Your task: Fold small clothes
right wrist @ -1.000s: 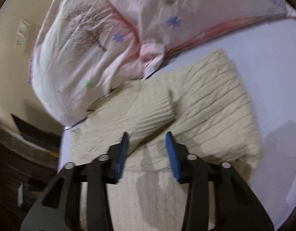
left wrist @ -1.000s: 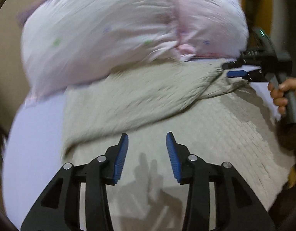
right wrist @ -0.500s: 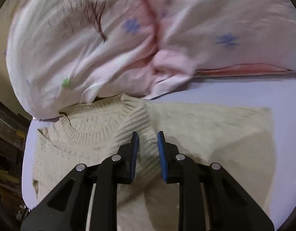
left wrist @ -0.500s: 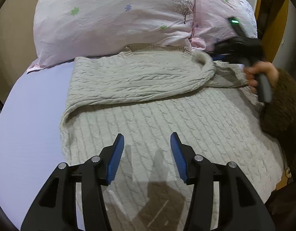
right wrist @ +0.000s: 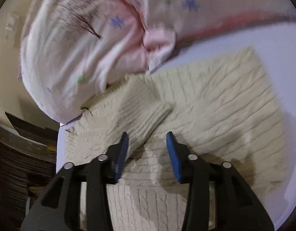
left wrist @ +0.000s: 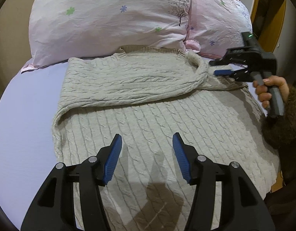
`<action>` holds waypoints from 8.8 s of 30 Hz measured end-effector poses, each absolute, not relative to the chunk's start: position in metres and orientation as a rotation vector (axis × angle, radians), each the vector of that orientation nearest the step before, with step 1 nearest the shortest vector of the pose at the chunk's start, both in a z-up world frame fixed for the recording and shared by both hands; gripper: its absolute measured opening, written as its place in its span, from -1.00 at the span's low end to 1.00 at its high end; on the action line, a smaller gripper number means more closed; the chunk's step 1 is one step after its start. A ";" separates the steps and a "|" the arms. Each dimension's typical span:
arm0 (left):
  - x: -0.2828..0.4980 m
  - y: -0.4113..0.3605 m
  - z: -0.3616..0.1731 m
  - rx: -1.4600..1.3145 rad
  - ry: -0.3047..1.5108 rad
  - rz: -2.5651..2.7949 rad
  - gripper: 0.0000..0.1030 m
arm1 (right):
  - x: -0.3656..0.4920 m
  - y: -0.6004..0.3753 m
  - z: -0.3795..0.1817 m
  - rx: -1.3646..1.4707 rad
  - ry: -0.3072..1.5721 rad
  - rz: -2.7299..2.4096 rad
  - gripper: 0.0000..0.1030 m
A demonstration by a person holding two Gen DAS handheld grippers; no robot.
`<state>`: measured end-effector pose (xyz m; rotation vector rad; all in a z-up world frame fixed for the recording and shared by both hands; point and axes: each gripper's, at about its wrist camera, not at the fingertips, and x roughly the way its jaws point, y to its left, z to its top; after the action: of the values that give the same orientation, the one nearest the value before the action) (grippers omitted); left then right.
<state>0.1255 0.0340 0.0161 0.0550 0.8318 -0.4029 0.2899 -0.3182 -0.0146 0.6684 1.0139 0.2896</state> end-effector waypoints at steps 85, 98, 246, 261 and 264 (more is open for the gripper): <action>0.256 0.182 0.004 -0.494 0.979 -0.267 0.57 | 0.252 -0.440 -0.008 0.918 0.451 0.113 0.69; 0.261 0.161 -0.031 -0.783 1.029 -0.342 -0.63 | 0.263 -0.432 -0.017 0.941 0.515 0.200 0.70; 0.119 -0.042 -0.022 0.118 0.899 -0.173 0.97 | 0.160 -0.247 -0.034 -0.041 0.894 0.073 0.97; 0.119 -0.042 -0.022 0.117 0.899 -0.172 0.97 | 0.160 -0.247 -0.034 -0.040 0.894 0.073 0.97; 0.119 -0.042 -0.022 0.117 0.899 -0.172 0.97 | 0.160 -0.247 -0.034 -0.040 0.895 0.073 0.97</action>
<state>0.1190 -0.0417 -0.0219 0.1171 0.8986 -0.1719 0.1603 -0.2469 -0.0344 -0.0404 0.8945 0.0729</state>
